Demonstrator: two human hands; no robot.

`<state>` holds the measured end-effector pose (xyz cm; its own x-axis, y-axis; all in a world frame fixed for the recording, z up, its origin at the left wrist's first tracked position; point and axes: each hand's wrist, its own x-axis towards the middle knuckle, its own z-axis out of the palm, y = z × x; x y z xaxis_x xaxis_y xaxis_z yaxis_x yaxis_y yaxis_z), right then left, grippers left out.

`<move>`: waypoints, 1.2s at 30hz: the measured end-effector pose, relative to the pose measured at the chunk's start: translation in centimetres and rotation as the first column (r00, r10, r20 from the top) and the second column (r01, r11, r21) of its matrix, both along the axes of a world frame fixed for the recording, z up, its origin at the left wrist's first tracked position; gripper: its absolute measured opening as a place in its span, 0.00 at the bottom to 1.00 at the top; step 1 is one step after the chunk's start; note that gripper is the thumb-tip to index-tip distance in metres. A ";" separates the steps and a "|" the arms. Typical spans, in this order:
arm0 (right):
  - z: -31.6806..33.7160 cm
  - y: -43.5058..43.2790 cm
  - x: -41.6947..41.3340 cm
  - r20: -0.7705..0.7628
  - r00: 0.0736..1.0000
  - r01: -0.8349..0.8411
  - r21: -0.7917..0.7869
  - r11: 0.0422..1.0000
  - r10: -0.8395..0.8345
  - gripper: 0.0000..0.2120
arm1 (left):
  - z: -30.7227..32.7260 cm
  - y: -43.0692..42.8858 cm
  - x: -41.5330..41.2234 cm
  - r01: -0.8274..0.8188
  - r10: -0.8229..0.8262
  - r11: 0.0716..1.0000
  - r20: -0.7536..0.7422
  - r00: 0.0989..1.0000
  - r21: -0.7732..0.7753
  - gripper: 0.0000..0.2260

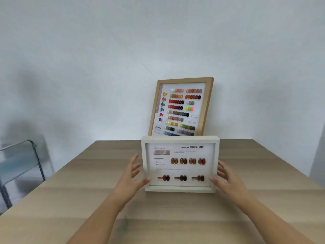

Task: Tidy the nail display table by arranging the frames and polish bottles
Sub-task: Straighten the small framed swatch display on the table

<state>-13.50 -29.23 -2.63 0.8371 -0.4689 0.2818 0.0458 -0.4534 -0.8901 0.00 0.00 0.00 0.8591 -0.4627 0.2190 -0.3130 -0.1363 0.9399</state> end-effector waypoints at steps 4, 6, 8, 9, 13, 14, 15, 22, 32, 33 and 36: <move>-0.4 0.2 1.5 0.010 0.998 0.064 -0.042 0.997 -0.063 0.22 | -0.7 -1.7 0.9 -0.007 0.007 0.999 0.008 1.000 0.047 0.32; -0.8 0.2 1.9 0.021 0.993 0.119 -0.080 0.990 -0.118 0.20 | -1.5 -2.4 1.5 -0.051 0.050 0.998 0.021 0.999 0.035 0.27; -0.9 0.4 1.7 0.063 0.986 0.159 -0.133 0.978 -0.152 0.17 | -1.9 -2.7 1.4 -0.056 0.056 0.998 0.025 0.998 -0.031 0.24; -1.0 0.6 1.5 0.087 0.982 0.178 -0.161 0.971 -0.165 0.15 | -2.2 -2.6 1.4 -0.046 0.048 0.997 0.031 0.998 -0.058 0.23; -0.4 2.3 0.6 0.127 0.977 0.194 -0.222 0.956 -0.168 0.18 | -2.3 -1.1 2.1 0.004 0.000 0.992 0.036 0.999 -0.125 0.21; -0.1 3.1 0.6 0.127 0.979 0.184 -0.241 0.953 -0.157 0.20 | -2.1 -0.3 2.5 0.006 -0.001 0.992 0.040 0.999 -0.129 0.21; 0.2 4.2 0.8 0.130 0.981 0.174 -0.254 0.951 -0.145 0.21 | -1.9 0.7 2.8 0.002 0.005 0.991 0.052 0.999 -0.130 0.20; 1.2 13.7 7.0 0.173 0.985 0.015 -0.253 0.967 0.030 0.28 | 0.0 10.4 6.6 -0.186 0.197 0.976 0.092 0.976 -0.117 0.13; 0.7 21.6 21.4 0.174 0.979 -0.088 -0.112 0.990 0.107 0.15 | 1.0 17.6 16.4 -0.458 0.460 0.888 0.101 0.882 -0.043 0.17; 0.4 21.7 22.6 0.169 0.980 -0.087 -0.087 0.992 0.101 0.16 | 0.8 17.4 17.3 -0.477 0.480 0.877 0.089 0.873 -0.048 0.18; -0.3 21.6 25.6 0.150 0.985 -0.082 -0.029 0.996 0.085 0.18 | -0.2 16.8 19.5 -0.486 0.490 0.871 0.047 0.871 -0.075 0.17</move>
<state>12.13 -7.67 -2.93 0.8203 -0.3911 0.4174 0.2170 -0.4624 -0.8597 19.46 16.80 -0.22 0.9558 0.0271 0.2927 -0.2788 -0.2322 0.9319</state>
